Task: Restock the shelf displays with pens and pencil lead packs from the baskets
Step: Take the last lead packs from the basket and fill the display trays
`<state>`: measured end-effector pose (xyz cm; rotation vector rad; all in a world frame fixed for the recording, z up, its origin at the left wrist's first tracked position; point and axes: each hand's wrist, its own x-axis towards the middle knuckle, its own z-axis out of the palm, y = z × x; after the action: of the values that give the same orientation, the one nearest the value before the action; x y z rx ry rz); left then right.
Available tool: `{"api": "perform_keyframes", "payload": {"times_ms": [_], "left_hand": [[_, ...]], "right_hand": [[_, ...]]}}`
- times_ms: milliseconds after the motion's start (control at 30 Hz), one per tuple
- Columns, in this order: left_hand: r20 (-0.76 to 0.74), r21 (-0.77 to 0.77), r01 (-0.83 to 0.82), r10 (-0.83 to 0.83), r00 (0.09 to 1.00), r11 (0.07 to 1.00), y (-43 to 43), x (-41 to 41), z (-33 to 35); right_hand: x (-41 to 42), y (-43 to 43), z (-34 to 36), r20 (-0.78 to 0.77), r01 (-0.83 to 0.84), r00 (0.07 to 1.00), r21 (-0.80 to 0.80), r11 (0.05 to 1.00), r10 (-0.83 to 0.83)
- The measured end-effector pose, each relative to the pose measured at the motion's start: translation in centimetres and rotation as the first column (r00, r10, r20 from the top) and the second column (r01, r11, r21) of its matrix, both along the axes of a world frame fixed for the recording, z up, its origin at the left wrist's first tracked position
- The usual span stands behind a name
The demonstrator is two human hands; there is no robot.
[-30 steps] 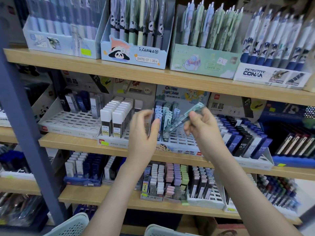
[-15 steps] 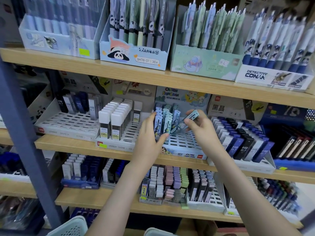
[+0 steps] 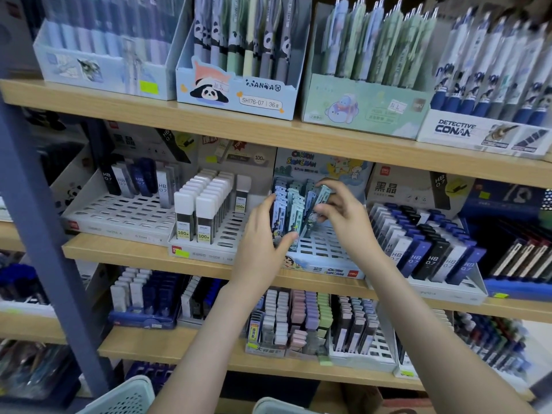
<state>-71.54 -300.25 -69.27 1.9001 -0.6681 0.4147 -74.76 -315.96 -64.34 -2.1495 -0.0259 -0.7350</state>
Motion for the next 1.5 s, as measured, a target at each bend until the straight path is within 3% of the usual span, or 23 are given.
{"api": "perform_keyframes", "payload": {"times_ms": [233,500,600,933,1367,1500], "left_hand": [[0.004,-0.001,0.002,-0.002,1.0,1.0,0.0,0.1,0.0],[0.019,0.005,-0.009,0.009,1.0,1.0,-0.1,0.1,-0.1],[0.026,0.003,-0.009,0.009,1.0,1.0,-0.1,0.1,-0.2],[0.035,0.003,-0.014,0.014,0.999,1.0,-0.1,0.2,-0.3],[0.037,0.007,-0.027,0.027,0.999,1.0,-0.2,0.1,-0.4],[0.042,0.007,-0.04,0.039,0.998,0.999,-0.2,0.2,-0.5]], "right_hand": [[0.4,-0.1,0.4,-0.03,0.023,0.999,0.038,0.999,-0.022],[0.0,-0.2,-0.7,0.092,0.018,0.995,0.204,0.979,-0.038],[-0.2,-0.4,-1.0,0.103,0.003,0.995,0.077,0.997,-0.011],[-0.5,-1.0,0.1,0.049,-0.081,0.995,-0.044,0.996,0.083],[-0.6,-0.6,0.7,0.041,-0.149,0.986,-0.242,0.959,0.163],[-0.6,-0.3,0.2,0.046,-0.161,0.98,-0.374,0.913,0.191]]}}
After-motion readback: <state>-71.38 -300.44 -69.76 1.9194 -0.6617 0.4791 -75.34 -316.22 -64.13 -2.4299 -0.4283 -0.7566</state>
